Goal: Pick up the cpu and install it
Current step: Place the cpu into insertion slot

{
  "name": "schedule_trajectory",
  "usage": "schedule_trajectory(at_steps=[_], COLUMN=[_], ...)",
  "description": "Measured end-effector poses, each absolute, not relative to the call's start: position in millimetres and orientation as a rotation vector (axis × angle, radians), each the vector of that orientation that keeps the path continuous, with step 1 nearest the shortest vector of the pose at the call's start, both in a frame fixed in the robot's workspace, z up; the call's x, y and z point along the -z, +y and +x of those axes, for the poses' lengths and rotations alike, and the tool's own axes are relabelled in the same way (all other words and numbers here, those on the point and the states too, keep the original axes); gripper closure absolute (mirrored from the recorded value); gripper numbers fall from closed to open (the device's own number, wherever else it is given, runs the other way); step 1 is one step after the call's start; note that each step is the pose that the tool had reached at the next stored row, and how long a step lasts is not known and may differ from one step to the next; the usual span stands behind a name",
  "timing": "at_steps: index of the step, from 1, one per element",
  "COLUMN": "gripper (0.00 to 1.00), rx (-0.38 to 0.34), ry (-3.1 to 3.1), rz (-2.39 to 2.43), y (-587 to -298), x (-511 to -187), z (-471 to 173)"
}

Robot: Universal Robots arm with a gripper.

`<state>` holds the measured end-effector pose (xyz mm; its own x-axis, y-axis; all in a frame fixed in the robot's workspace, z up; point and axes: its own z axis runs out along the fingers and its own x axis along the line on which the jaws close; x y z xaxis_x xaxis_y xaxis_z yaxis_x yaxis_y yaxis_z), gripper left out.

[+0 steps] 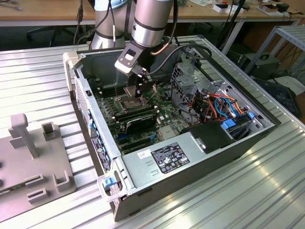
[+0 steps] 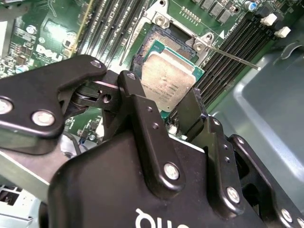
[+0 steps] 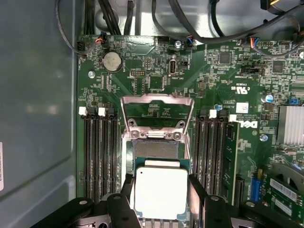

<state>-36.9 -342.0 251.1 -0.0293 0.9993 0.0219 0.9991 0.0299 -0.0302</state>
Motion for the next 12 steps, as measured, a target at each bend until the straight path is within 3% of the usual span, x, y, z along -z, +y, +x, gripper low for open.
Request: schedule_trajectory(at_steps=[12], gripper=[0.45], rx=[-0.011], ry=[-2.235], rz=[-2.155], y=[-333], x=[-229], z=[-32])
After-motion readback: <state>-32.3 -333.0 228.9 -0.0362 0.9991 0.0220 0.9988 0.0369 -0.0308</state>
